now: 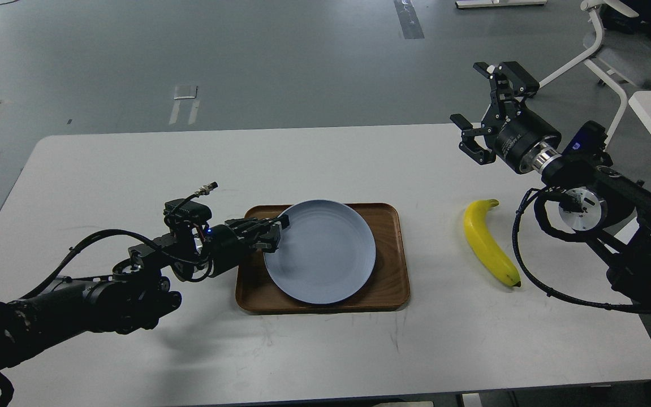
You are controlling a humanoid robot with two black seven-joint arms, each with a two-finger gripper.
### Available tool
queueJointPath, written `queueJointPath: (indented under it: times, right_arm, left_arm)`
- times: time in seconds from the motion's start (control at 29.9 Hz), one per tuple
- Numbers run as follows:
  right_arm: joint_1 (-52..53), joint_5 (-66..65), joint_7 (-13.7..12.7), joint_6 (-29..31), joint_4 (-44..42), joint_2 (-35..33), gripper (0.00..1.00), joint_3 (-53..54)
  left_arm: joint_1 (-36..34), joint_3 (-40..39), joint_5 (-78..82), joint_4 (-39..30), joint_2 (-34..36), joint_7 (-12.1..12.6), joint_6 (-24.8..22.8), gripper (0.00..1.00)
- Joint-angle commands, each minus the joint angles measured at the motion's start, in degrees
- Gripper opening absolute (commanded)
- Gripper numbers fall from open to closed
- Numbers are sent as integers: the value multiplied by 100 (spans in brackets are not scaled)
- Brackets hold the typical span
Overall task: Place banana on plate with both arms
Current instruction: 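Slide the blue plate with the left gripper onto the wooden tray, then release the plate and lift the left gripper away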
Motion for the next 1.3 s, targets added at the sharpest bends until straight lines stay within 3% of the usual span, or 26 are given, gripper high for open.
queueJointPath:
  times: [0.0,0.27,0.33,0.37,0.43,0.47,0.53,0.6,0.7,0.77,0.97,1.04,1.14,1.2,1.27]
  right_arm:
    - [0,0,0,-1,0,-35,100,0]
    - [-36,0,0,-1,88,-193,100,26]
    - [-44,0,0,-1,97,-193,100,26]
    - [-53,0,0,-1,97,-193,100,26]
    - [-53,0,0,-1,97,-202,100,26]
    - [-53,0,0,-1,97,-202,100,26]
    - [-53,0,-9,-1,97,-202,100,18]
    - [-53,-35,-9,8,97,-202,100,0]
    - [-53,-79,0,-1,106,-272,100,-9]
    - [-18,-332,8,-1,167,-474,100,-18]
    - [17,-2475,79,8,834,-1326,99,-289]
    - [17,-4139,97,17,1159,-1782,99,-692]
    - [43,-5497,105,8,1231,-2082,98,-1080]
    - [26,-6718,114,-18,1231,-2311,96,-1387]
    - [0,-7056,114,-62,1240,-2390,95,-1546]
  left_arm:
    - [-86,8,7,1,-130,0,-17,0]
    - [-69,8,-10,10,-139,0,-70,2]
    - [-60,8,-37,10,-139,0,-79,21]
    - [-51,8,-37,1,-139,0,-88,25]
    - [-51,0,-89,-61,-191,0,-88,46]
    - [-51,0,-90,-61,-192,0,-88,46]
    - [-60,0,-90,-52,-262,0,-79,66]
    - [-43,-27,-116,18,-262,0,-44,74]
    - [-86,-123,-440,62,-253,0,-9,98]
    - [-182,-211,-1045,71,-236,0,9,98]
    - [-1368,-422,-3698,71,-244,0,-166,98]
    - [-1624,-789,-4970,71,-210,0,-621,98]
    - [-1660,-1185,-5756,62,-139,0,-1001,98]
    - [-1616,-1869,-6380,71,1,757,-1238,98]
    - [-1546,-2370,-6549,62,72,1285,-1300,98]
